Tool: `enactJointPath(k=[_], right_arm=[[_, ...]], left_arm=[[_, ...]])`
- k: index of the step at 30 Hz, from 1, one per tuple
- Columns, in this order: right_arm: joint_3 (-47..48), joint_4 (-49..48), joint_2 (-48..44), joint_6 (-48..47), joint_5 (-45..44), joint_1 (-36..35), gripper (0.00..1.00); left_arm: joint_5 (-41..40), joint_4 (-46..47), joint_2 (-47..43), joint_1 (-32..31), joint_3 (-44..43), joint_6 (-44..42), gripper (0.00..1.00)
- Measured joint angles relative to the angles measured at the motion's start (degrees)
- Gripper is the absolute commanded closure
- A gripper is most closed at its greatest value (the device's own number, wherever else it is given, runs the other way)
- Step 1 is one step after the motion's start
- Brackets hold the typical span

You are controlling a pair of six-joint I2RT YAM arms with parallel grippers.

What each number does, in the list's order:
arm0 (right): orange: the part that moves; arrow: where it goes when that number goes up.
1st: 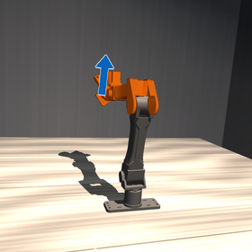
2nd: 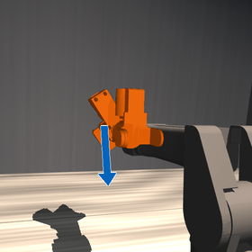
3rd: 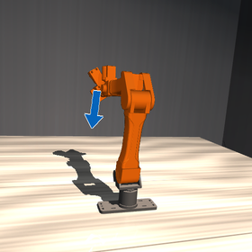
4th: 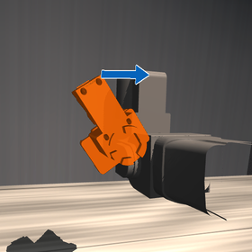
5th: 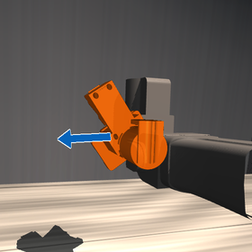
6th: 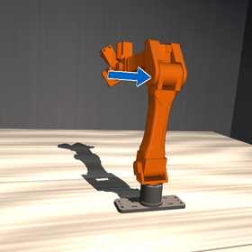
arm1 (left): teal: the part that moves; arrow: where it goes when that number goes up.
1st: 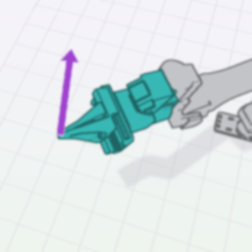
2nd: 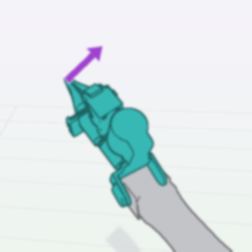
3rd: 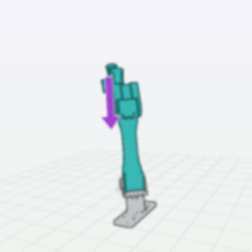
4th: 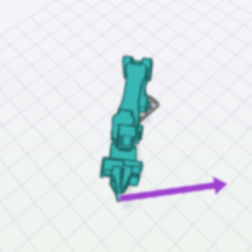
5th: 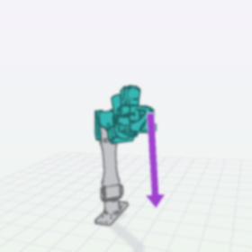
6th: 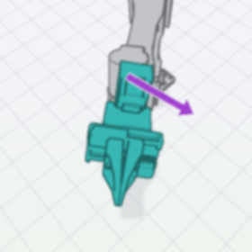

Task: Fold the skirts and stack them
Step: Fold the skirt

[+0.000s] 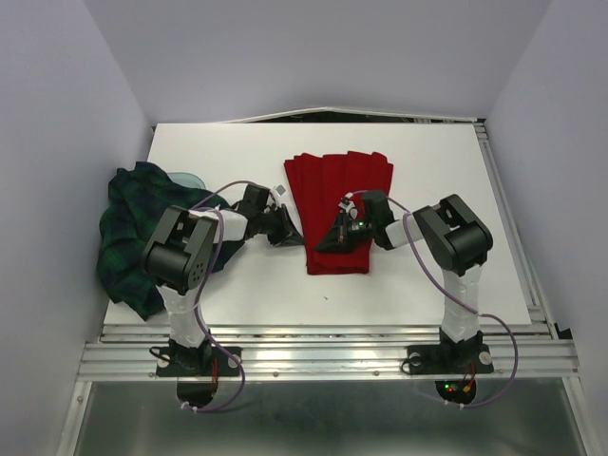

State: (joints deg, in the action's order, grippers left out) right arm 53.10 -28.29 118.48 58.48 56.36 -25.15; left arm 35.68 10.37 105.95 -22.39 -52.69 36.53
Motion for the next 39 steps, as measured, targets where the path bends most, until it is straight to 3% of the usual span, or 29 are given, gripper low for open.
enactJointPath(k=[20, 30, 39], right_arm=[[0.00, -0.02, 0.17, 0.22, 0.00, 0.00, 0.99], [0.00, -0.04, 0.17, 0.85, 0.04, 0.00, 0.99], [-0.02, -5.16, 0.15, 9.22, 0.26, -0.07, 0.99]], left_arm=[[4.09, 6.05, -2.71, 0.00, 1.33, 4.26, 1.00], [2.82, 5.16, 2.16, 0.22, 1.29, 4.31, 1.00], [2.89, 5.29, 2.43, 0.24, 1.22, 5.55, 1.00]])
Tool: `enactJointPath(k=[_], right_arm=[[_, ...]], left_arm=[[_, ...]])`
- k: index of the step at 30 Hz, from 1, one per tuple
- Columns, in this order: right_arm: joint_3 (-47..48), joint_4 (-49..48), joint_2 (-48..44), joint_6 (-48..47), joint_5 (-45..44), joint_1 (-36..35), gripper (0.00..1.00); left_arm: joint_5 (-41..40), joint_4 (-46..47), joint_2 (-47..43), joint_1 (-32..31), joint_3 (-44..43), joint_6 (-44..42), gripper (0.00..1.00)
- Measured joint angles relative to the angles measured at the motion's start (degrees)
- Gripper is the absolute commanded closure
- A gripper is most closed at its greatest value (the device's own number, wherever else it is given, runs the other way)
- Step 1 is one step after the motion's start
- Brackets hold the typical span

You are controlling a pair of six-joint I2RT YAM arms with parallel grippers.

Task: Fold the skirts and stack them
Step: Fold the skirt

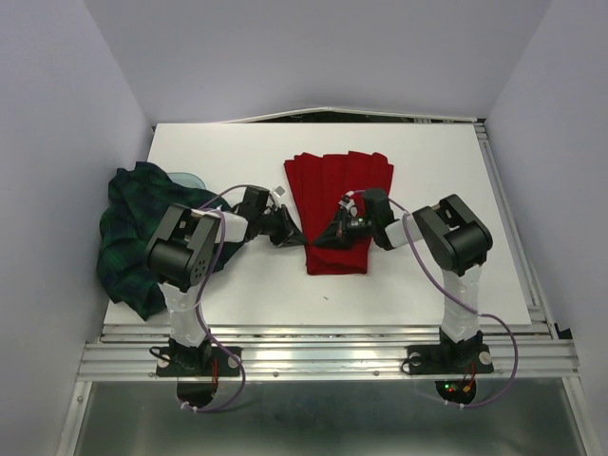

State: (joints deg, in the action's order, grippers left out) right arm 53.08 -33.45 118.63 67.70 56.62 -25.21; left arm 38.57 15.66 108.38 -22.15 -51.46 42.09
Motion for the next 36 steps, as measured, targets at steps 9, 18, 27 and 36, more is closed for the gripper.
enactJointPath(k=[9, 18, 27, 36], right_arm=[[-1.16, -2.64, -0.83, 1.70, -0.76, -1.57, 0.99], [-1.86, -9.20, 3.82, -2.21, -1.38, -1.92, 0.99], [-0.48, -14.40, 6.95, -0.94, -0.42, -1.88, 0.99], [0.90, -14.82, 7.96, -0.35, 0.00, -1.99, 0.99]], left_arm=[[0.04, 0.42, 0.17, -0.02, 0.00, 0.79, 1.00], [0.22, 0.39, 0.17, 0.02, 0.00, 1.31, 0.99], [0.09, -7.78, -7.32, 3.69, 0.98, -3.80, 0.82], [6.01, -6.82, -18.56, 0.15, 1.25, -8.02, 0.98]])
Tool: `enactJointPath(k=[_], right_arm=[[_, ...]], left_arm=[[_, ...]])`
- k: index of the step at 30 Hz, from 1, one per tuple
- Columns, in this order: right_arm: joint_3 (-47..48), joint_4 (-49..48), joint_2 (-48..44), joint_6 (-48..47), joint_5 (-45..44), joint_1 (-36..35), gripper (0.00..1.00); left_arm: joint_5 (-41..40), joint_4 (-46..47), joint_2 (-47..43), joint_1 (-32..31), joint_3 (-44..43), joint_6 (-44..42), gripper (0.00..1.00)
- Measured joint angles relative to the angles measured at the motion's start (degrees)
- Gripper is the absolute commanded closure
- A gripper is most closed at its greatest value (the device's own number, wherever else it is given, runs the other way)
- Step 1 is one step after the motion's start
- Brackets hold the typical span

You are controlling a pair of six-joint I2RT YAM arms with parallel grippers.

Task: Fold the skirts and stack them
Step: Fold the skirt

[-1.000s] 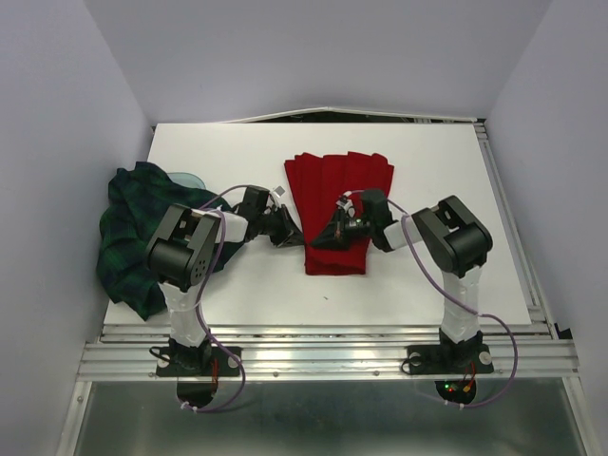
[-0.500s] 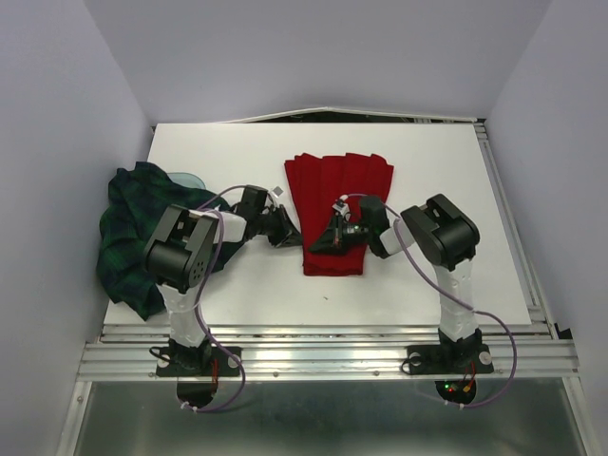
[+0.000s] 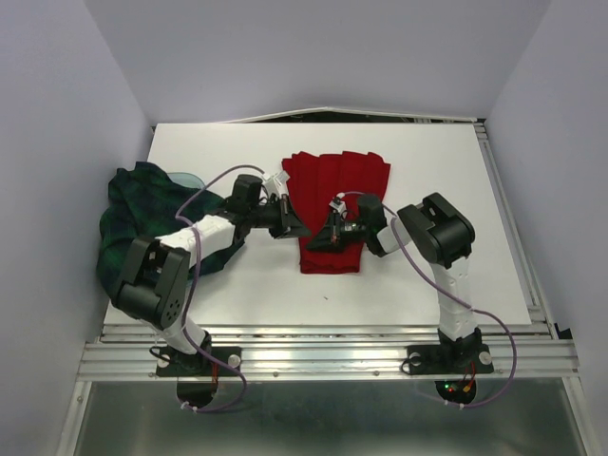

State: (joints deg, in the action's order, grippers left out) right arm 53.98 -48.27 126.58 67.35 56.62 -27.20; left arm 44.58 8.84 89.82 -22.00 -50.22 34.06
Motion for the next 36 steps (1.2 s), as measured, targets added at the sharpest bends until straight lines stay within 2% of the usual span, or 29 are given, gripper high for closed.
enactJointPath(k=[8, 20, 21, 23, 24, 27, 29, 32, 35, 36], right_arm=[[0.37, 0.44, 0.02, -0.04, -0.02, -0.11, 0.99], [0.44, 0.87, -0.11, -0.22, -0.22, -0.15, 0.96], [0.44, 1.11, -0.22, -0.33, -0.37, -0.20, 0.89], [0.44, 1.66, -0.48, -0.52, -0.66, -0.26, 0.82], [0.46, 2.08, -0.66, -0.61, -0.74, -0.26, 0.65], [1.42, 5.16, -1.73, -1.66, -0.35, 0.31, 0.34], [2.78, 8.92, -3.74, -3.32, -0.07, 0.96, 0.25], [4.42, 18.25, -7.74, -8.87, -0.35, 3.37, 0.26], [6.38, 28.41, -12.02, -15.37, -0.22, 5.44, 0.33], [6.97, 31.69, -14.21, -17.49, -0.15, 6.25, 0.39]], left_arm=[[2.01, 3.72, 5.60, -4.98, 1.51, 2.29, 1.00], [0.79, 3.69, 11.96, -4.46, 4.42, 2.43, 1.00], [0.37, 3.54, 12.96, -4.20, 5.14, 2.45, 1.00], [0.98, 3.82, 14.08, -3.54, 5.77, 3.17, 1.00], [1.36, 3.87, 14.32, -3.21, 5.75, 3.52, 1.00], [1.46, 3.85, 14.38, -2.97, 5.75, 4.11, 1.00], [1.42, 3.85, 14.40, -2.95, 5.75, 4.37, 1.00], [1.33, 3.87, 14.40, -2.93, 5.75, 4.83, 1.00], [1.25, 3.93, 14.40, -2.91, 5.75, 5.18, 1.00], [1.25, 3.98, 14.40, -2.91, 5.75, 5.27, 1.00]])
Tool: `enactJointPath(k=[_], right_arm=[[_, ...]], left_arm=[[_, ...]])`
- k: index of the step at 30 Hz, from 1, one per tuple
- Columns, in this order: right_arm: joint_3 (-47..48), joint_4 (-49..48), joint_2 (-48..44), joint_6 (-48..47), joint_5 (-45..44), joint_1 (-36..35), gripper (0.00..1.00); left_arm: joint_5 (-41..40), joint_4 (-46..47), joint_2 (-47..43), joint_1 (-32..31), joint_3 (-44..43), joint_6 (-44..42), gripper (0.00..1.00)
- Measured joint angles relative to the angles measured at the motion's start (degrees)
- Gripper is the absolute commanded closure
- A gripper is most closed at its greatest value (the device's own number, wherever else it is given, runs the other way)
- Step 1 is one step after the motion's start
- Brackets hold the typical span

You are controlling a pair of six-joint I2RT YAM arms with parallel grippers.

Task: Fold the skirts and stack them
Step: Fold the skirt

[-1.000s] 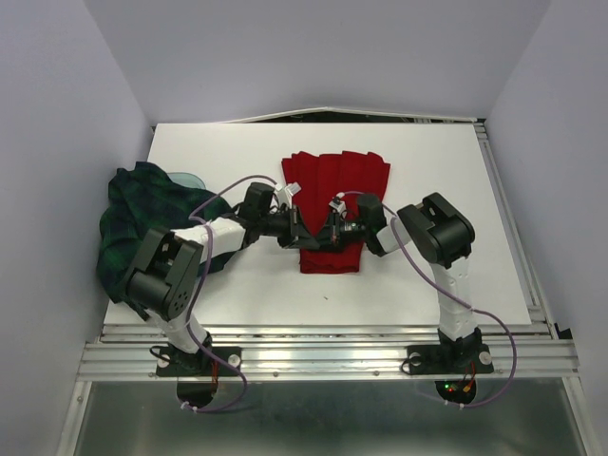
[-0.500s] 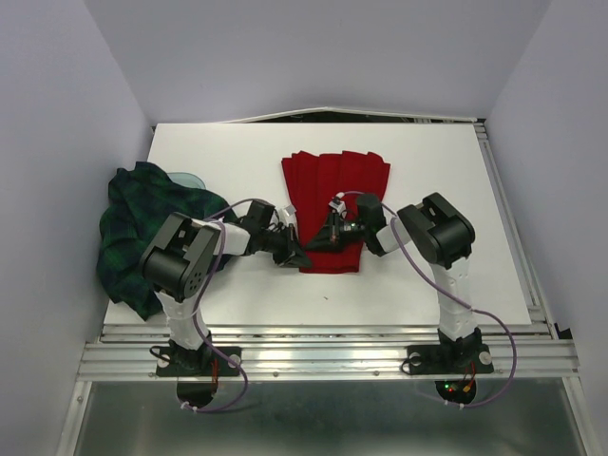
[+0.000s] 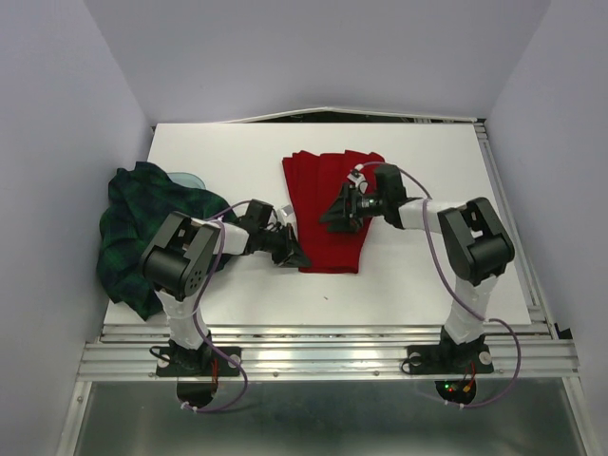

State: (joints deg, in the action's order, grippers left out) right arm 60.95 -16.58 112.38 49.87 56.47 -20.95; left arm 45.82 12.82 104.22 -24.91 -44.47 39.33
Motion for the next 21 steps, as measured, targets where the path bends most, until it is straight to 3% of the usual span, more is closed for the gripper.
enactJointPath(k=[2, 6, 10, 16, 21], right_arm=[[-0.31, 3.43, -2.75, -2.01, 0.66, 0.26, 0.50], [-5.95, 6.19, -5.73, -5.16, 3.48, -0.15, 0.61], [-11.10, 6.73, 1.77, -8.09, 6.01, -0.17, 0.69], [-8.81, 4.26, 7.28, -13.64, 13.14, 1.88, 0.73], [-6.49, 8.00, 8.22, -16.65, 13.90, 2.23, 0.74]], left_arm=[[0.02, 0.13, 0.11, 0.00, 0.00, 0.15, 1.00], [0.87, 0.35, 0.98, 0.22, -0.39, 0.46, 1.00], [1.36, 0.42, 1.40, 0.28, -0.66, 0.59, 1.00], [1.29, 0.55, 1.40, 0.33, -0.66, 0.61, 1.00], [0.96, 0.79, 1.29, 0.42, -0.66, 0.48, 1.00]])
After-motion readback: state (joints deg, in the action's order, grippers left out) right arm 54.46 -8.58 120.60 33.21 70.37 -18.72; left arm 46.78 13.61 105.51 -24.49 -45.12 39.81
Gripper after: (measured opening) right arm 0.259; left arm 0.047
